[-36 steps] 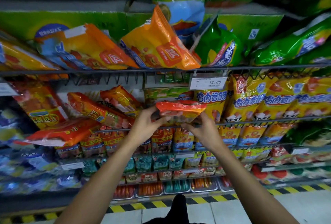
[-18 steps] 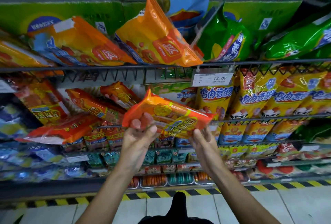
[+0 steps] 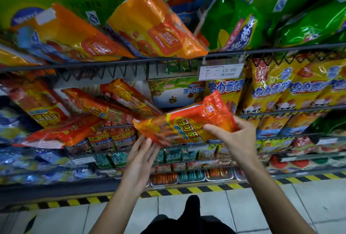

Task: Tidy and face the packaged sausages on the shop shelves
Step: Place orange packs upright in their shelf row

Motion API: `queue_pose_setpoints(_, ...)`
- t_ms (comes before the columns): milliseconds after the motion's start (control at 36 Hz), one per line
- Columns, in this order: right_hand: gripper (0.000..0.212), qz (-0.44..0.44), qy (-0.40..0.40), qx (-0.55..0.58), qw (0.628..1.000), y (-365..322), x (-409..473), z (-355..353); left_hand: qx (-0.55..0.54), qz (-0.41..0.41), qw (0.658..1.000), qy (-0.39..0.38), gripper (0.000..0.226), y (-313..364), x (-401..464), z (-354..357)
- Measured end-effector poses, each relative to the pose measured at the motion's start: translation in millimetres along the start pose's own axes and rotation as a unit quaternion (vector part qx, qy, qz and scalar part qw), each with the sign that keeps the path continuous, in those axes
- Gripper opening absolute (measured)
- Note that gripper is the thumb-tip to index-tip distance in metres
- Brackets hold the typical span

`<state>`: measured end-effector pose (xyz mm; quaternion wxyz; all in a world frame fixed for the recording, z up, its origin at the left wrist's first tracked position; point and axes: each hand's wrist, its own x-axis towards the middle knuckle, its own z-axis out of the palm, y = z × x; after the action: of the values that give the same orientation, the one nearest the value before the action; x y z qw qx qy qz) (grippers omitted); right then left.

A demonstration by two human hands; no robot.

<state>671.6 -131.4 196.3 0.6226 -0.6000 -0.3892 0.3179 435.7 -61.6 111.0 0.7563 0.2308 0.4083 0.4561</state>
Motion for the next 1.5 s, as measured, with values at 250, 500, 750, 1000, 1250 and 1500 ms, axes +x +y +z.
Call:
queue_pose_setpoints(250,0.050,-0.035,-0.152,-0.213,0.965,1.7,15.7,-1.9,0.536,0.169,0.808,-0.177,0.062,26.1,0.0,20.9)
queue_pose_setpoints(500,0.065,-0.024,-0.112,-0.079,0.990,25.8,14.2,10.1,0.484,0.126,0.844,-0.191,0.047,14.2,15.4,17.1)
queue_pose_setpoints(750,0.045,-0.056,-0.189,-0.224,0.954,46.7,2.6,9.1,0.442,0.196,0.857,-0.177,0.037,23.6,17.3,24.2)
queue_pose_setpoints(1000,0.045,-0.190,-0.096,-0.157,0.964,13.1,21.2,9.3,0.363,0.297,0.852,-0.234,0.049,56.1,16.9,68.3)
queue_pose_setpoints(1250,0.023,-0.220,-0.047,-0.242,0.944,43.9,50.9,7.2,0.442,0.313,0.821,-0.179,0.030,54.4,48.6,75.7)
queue_pose_setpoints(1500,0.033,-0.102,-0.076,-0.226,0.966,61.1,64.5,10.1,0.443,0.260,0.841,-0.169,0.037,40.7,72.1,64.7)
